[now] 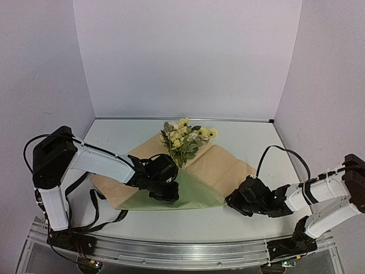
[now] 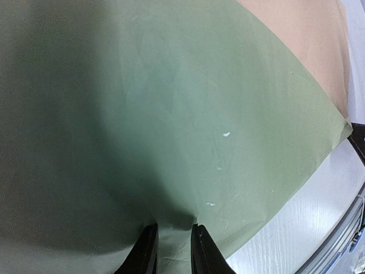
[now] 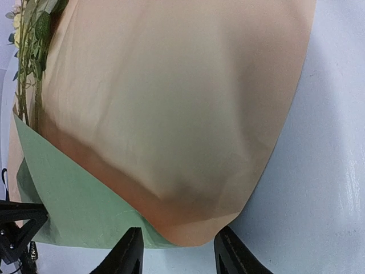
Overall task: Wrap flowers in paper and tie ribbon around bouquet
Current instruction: Pick up the one-fourth-folded wrapping paper.
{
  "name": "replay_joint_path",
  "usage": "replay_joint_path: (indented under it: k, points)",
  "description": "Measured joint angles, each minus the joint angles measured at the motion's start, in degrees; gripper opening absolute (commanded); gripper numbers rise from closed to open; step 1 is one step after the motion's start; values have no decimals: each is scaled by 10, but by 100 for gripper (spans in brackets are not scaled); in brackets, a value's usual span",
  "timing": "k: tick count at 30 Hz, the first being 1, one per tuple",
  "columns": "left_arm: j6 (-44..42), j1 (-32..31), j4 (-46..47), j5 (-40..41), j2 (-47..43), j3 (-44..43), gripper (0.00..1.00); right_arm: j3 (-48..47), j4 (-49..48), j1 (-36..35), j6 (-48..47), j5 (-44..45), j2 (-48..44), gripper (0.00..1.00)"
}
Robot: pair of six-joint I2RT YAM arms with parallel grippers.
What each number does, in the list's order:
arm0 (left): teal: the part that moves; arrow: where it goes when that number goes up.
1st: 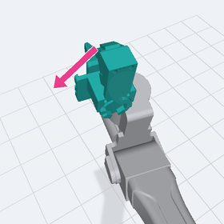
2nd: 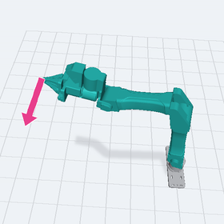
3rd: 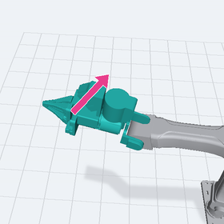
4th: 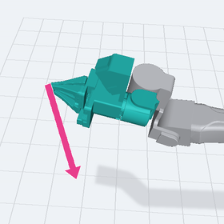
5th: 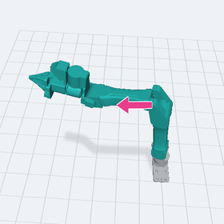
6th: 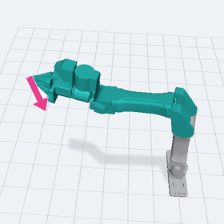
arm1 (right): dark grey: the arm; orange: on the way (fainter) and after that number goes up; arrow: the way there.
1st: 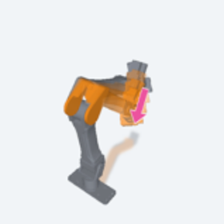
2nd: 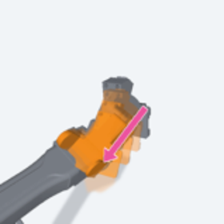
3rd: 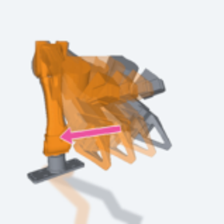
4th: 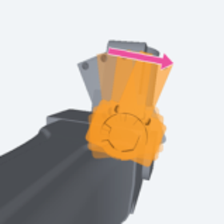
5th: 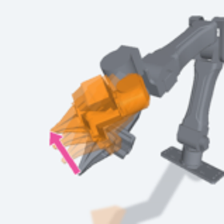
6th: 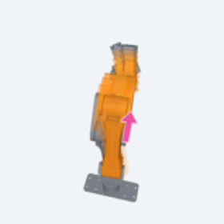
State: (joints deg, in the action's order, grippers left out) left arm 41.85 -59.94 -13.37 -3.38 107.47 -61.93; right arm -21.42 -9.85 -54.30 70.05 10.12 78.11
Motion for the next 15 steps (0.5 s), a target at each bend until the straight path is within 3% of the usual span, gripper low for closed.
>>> replay_joint_path:
  k: [15]
  points:
    - [-1, 0, 5, -13, 11, -11, 24, 22, -19, 0, -3, 8, -3, 3]
